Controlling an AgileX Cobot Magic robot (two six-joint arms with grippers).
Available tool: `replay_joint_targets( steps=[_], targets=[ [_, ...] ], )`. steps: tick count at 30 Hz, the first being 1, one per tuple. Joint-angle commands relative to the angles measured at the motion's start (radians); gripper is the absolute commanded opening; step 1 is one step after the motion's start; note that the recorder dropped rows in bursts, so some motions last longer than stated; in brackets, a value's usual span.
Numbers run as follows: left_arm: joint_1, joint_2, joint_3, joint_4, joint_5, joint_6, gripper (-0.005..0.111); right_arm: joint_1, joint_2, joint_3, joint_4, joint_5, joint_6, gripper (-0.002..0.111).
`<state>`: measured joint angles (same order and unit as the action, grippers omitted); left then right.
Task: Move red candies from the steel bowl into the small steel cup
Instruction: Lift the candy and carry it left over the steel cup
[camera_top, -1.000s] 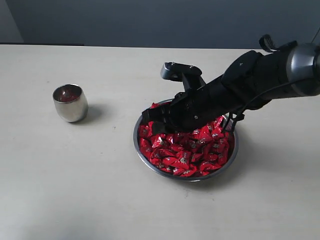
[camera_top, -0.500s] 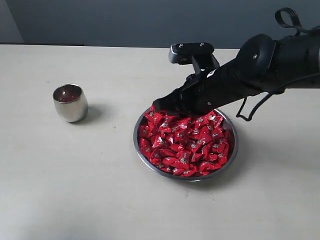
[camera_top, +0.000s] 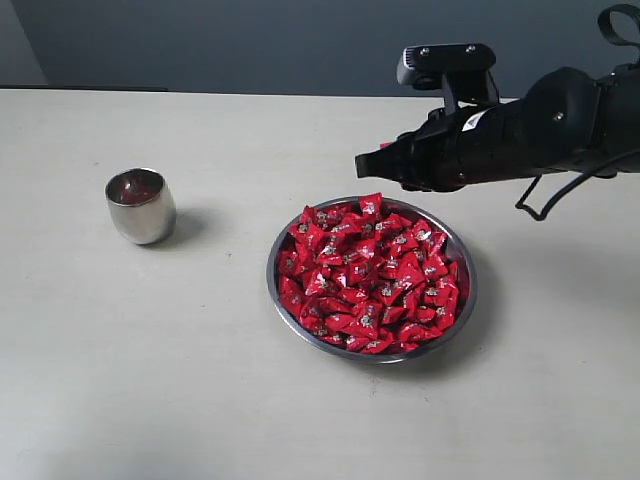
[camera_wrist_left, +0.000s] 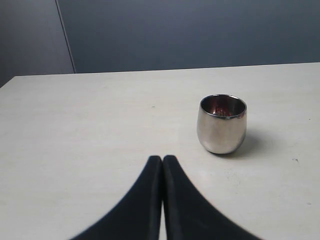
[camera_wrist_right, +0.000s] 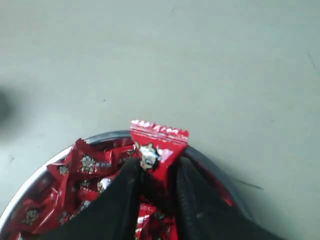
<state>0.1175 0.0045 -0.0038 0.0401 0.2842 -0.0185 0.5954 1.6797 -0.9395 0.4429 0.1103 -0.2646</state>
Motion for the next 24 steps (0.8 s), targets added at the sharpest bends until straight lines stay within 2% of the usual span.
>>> replay_joint_targets(
  steps=[1,6,9,14,24],
  targets=[
    [0.001,-0.004,0.004,-0.002,0.001,-0.001,0.0,-0.006,0.019,0.006,-0.009,-0.061,-0.004,0.02],
    [0.001,-0.004,0.004,-0.002,0.001,-0.001,0.0,0.001,0.088,-0.02,-0.017,-0.075,-0.004,0.02],
    [0.001,-0.004,0.004,-0.002,0.001,-0.001,0.0,0.04,0.132,-0.083,-0.021,-0.075,-0.019,0.02],
    [0.001,-0.004,0.004,-0.002,0.001,-0.001,0.0,0.123,0.242,-0.275,-0.033,-0.024,-0.023,0.02],
    [0.001,-0.004,0.004,-0.002,0.001,-0.001,0.0,0.203,0.421,-0.572,-0.024,0.1,-0.077,0.02]
  ],
)
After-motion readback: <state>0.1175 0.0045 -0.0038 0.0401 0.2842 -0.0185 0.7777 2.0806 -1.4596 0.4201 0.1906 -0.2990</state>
